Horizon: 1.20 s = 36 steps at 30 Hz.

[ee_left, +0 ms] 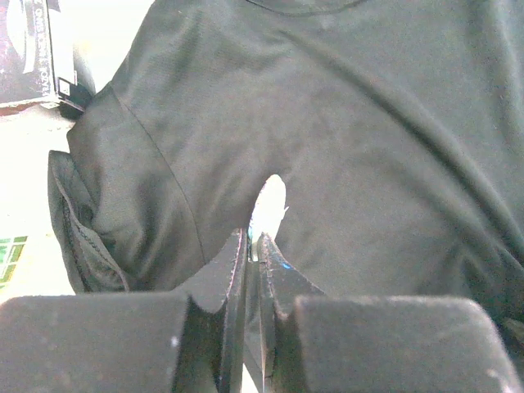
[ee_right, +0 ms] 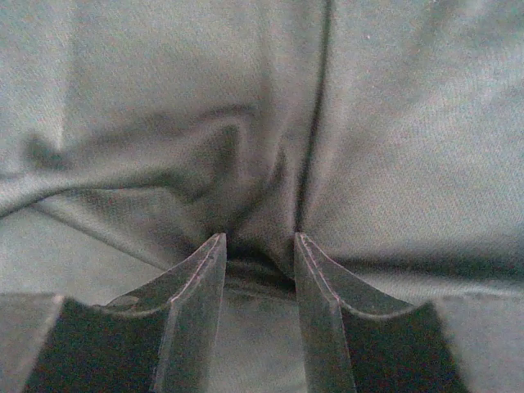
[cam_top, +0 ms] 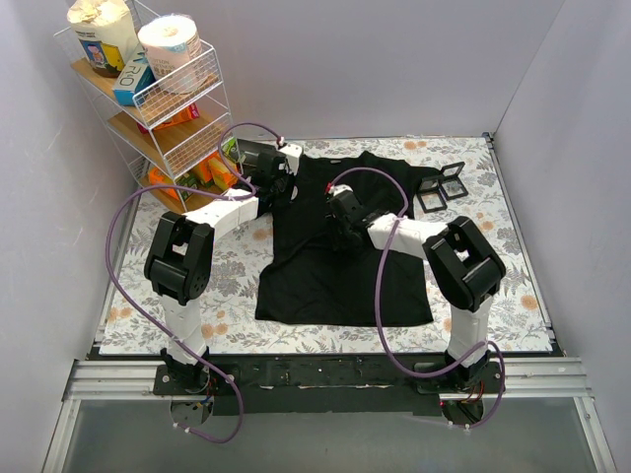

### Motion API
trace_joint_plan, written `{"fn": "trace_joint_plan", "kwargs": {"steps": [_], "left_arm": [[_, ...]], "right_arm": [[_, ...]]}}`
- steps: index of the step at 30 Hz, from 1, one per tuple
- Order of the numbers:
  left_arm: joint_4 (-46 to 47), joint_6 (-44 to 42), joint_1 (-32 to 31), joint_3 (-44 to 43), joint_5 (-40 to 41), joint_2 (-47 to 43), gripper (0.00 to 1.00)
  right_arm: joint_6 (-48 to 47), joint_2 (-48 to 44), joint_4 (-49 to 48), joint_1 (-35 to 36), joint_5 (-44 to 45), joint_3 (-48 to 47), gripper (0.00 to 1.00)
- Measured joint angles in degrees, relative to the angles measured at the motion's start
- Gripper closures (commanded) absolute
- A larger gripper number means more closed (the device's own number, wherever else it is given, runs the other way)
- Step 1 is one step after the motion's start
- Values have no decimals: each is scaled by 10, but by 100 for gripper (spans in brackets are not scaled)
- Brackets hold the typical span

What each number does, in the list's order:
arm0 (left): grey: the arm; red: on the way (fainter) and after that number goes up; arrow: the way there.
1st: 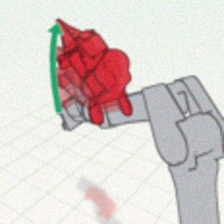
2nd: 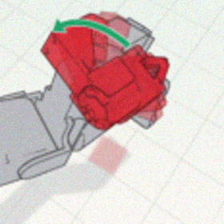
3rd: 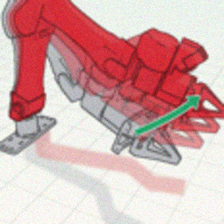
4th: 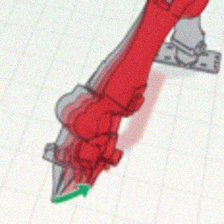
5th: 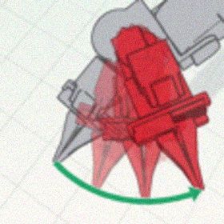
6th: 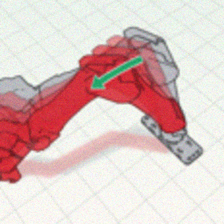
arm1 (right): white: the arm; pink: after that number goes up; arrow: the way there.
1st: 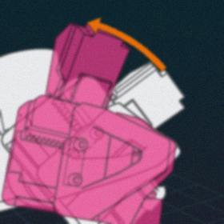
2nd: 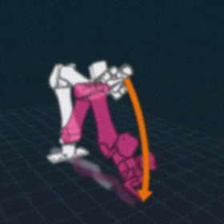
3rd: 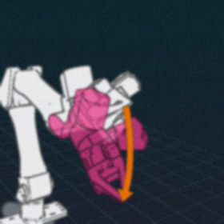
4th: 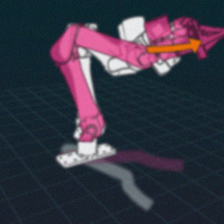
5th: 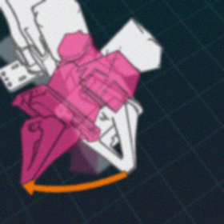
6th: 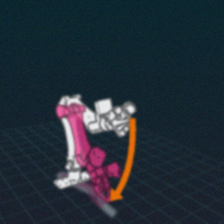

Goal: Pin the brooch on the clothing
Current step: Adjust the clothes at the center of the board, then pin the brooch to the clothes.

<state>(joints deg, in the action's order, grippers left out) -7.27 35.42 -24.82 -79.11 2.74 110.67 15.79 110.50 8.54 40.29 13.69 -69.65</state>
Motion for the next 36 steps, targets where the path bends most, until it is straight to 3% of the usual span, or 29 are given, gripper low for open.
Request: {"fn": "trace_joint_plan", "kwargs": {"steps": [5,11,18,26,31,36], "left_arm": [[0,2,0,0,-1,0,100],[-4,10,-6,-2,-4,0,100],[-26,50,-26,-62,-27,4,100],[-17,115,-51,-143,-55,49,100],[-24,134,-63,-147,-64,78,100],[-33,140,-71,-151,-67,98,100]], "right_arm": [[9,-37,17,7,-10,40,54],[3,-43,67,-3,-48,20,51],[-42,-39,99,-94,-90,-67,50],[-94,61,120,-187,-89,-201,50],[-116,139,150,-191,-77,-262,51],[-122,148,157,-188,-77,-261,52]]}}
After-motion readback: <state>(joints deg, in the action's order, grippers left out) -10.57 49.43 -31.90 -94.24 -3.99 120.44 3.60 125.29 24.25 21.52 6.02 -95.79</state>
